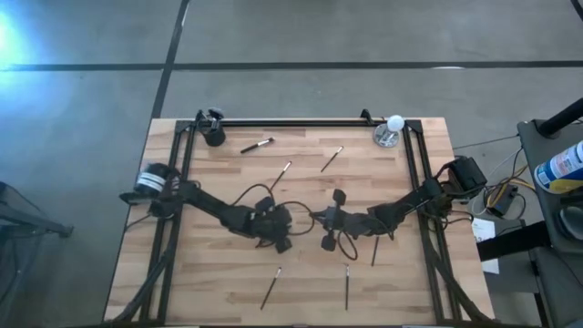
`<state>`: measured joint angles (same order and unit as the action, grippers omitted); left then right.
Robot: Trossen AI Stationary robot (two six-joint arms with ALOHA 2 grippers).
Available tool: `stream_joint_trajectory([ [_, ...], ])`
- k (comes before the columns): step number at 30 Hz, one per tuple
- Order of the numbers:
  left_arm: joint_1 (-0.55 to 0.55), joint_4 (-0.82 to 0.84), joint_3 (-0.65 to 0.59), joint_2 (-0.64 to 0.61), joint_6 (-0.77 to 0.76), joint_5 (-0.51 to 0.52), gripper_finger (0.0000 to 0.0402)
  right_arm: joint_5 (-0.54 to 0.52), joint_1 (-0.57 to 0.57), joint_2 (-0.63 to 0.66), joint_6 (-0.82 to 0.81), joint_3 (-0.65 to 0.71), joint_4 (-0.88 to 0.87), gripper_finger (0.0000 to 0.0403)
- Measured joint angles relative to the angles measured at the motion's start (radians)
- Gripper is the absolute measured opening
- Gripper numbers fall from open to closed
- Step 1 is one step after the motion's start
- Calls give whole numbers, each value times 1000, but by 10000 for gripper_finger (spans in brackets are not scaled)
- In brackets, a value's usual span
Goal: Pick & Place Makeup Supplies
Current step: Put the makeup brush into the makeup holder
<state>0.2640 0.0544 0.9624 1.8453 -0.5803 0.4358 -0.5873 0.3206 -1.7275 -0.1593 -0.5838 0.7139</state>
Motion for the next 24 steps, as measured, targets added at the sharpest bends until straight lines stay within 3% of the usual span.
stream_joint_trajectory([
  [16, -1, 181, 14, -19, -129, -32, 124, 2, 11, 0, -64, 29, 0, 8],
  [20, -1, 200, 11, -18, -135, -52, 98, 1, 15, 0, -69, 29, 0, 8],
  [24, -1, 221, 8, -19, -132, -60, 46, 2, 16, 0, -69, 29, 0, 8],
])
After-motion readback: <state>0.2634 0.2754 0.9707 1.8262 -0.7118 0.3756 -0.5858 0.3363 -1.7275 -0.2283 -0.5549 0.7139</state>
